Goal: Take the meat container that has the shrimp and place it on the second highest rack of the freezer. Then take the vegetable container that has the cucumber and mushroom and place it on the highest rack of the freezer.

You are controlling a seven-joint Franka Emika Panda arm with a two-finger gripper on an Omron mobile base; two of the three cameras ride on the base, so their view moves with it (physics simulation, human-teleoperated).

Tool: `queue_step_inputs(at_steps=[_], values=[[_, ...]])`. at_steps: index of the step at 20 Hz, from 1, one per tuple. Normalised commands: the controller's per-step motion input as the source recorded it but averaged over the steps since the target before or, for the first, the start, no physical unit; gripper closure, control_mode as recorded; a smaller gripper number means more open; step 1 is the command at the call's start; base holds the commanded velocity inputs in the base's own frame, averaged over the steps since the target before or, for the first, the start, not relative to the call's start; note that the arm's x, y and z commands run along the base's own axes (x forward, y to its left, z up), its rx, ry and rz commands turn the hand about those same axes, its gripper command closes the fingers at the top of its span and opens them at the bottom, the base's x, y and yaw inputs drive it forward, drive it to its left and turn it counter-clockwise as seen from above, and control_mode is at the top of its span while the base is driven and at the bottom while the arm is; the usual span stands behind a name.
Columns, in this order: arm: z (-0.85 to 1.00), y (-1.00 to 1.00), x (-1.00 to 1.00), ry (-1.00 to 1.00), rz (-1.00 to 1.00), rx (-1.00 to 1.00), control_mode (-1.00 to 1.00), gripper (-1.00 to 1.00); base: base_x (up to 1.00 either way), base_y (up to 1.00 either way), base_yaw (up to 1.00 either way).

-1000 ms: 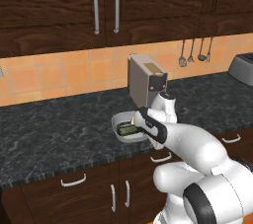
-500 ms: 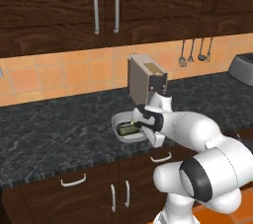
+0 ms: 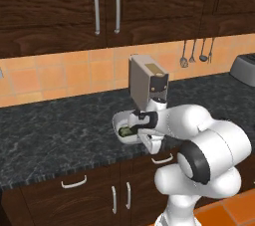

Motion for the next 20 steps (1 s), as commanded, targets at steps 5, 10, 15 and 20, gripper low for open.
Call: queue_step_inputs(at_steps=[5, 10, 15, 20], values=[[-0.27, 0.13, 0.06, 0.09, -0.01, 0.0, -1.0, 1.0, 0.0, 0.0, 0.0], [-0.1, 0.0, 0.0, 0.04, 0.0, 0.03, -1.0, 1.0, 0.0, 0.0, 0.0], [-0.01, 0.0, -0.07, 0.01, 0.0, 0.06, -1.0, 1.0, 0.0, 0.0, 0.0], [0.0, 0.0, -0.18, 0.0, -0.02, 0.12, -1.0, 1.0, 0.0, 0.0, 0.0]])
